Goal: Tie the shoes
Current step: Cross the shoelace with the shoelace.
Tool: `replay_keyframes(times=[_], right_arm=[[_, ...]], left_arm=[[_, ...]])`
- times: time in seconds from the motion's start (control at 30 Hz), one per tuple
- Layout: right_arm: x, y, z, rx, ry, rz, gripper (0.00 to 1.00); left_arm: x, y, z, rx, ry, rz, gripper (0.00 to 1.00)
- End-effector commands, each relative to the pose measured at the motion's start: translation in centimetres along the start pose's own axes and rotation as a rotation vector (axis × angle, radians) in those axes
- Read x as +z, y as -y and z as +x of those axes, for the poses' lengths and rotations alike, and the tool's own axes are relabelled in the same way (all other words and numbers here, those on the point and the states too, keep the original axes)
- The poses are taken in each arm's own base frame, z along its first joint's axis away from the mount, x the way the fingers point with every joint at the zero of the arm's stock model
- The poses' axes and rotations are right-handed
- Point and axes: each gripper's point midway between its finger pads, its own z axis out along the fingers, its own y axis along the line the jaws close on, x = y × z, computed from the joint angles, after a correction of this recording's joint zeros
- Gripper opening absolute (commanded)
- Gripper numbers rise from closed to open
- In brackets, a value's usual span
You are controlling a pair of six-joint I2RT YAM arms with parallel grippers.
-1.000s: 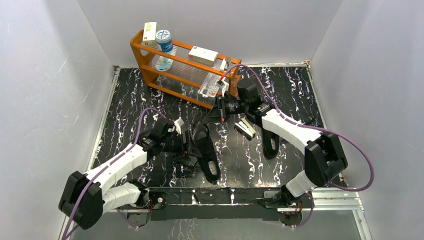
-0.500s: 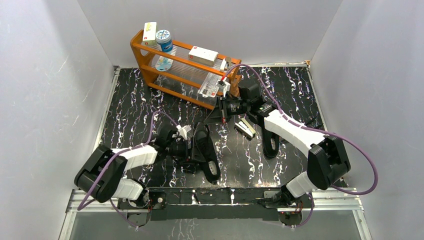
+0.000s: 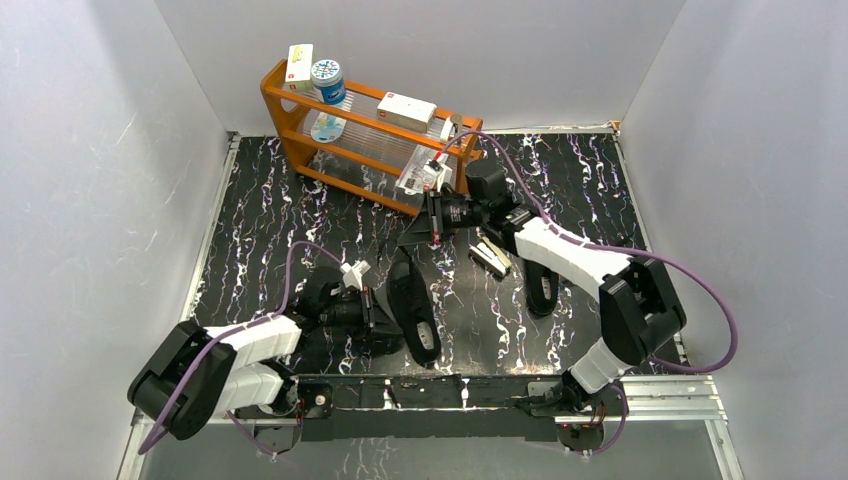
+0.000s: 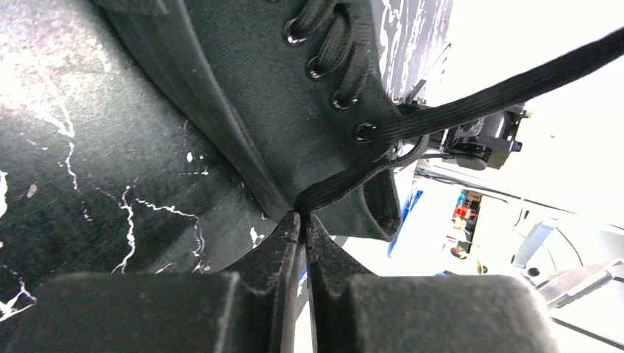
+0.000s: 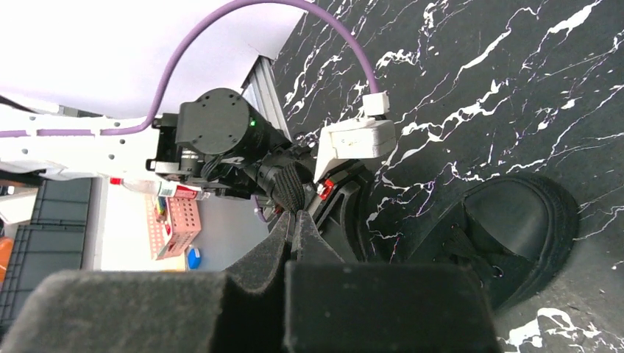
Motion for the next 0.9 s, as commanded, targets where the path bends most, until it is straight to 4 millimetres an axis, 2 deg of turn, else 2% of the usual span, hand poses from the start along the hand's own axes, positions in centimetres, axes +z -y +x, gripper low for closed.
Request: replay_keyframes(times=[0.0, 0.17, 0.23, 0.33, 0.4, 0.6, 0.7, 0.87], right_arm=[[1.6, -1.3, -2.2, 0.013, 0.077, -0.005, 0.0], [3.7, 0.3, -1.3, 0.235, 0.108, 0.114, 0.0], [4.4, 0.4, -1.3, 0.296, 0.133, 0.153, 0.0], [5.4, 0.1, -1.2, 0.418, 0.171, 0.177, 0.0], [6.1, -0.1, -1.3, 0.521, 0.195, 0.183, 0.0], [7.6, -0.5, -1.9, 0.631, 0.251, 0.223, 0.0], [6.7, -0.2, -1.9, 0.646, 0.279, 0.274, 0.0], [4.9, -0.1, -1.4, 0.641, 0.316, 0.32, 0.0]], left_arm=[[-0.4, 3.0, -0.9, 0.05, 0.001, 0.065, 0.01], [-1.5, 6.0, -2.8, 0.13, 0.052, 0.065, 0.0], [-2.0, 7.4, -3.8, 0.164, 0.088, 0.081, 0.0], [-2.2, 8.4, -4.5, 0.202, 0.116, 0.091, 0.0], [-2.1, 8.3, -4.8, 0.218, 0.122, 0.081, 0.0], [-1.9, 7.9, -4.8, 0.265, 0.109, 0.065, 0.0], [-1.8, 6.7, -4.6, 0.255, 0.103, 0.028, 0.0], [-1.8, 6.0, -4.5, 0.252, 0.115, 0.008, 0.0]])
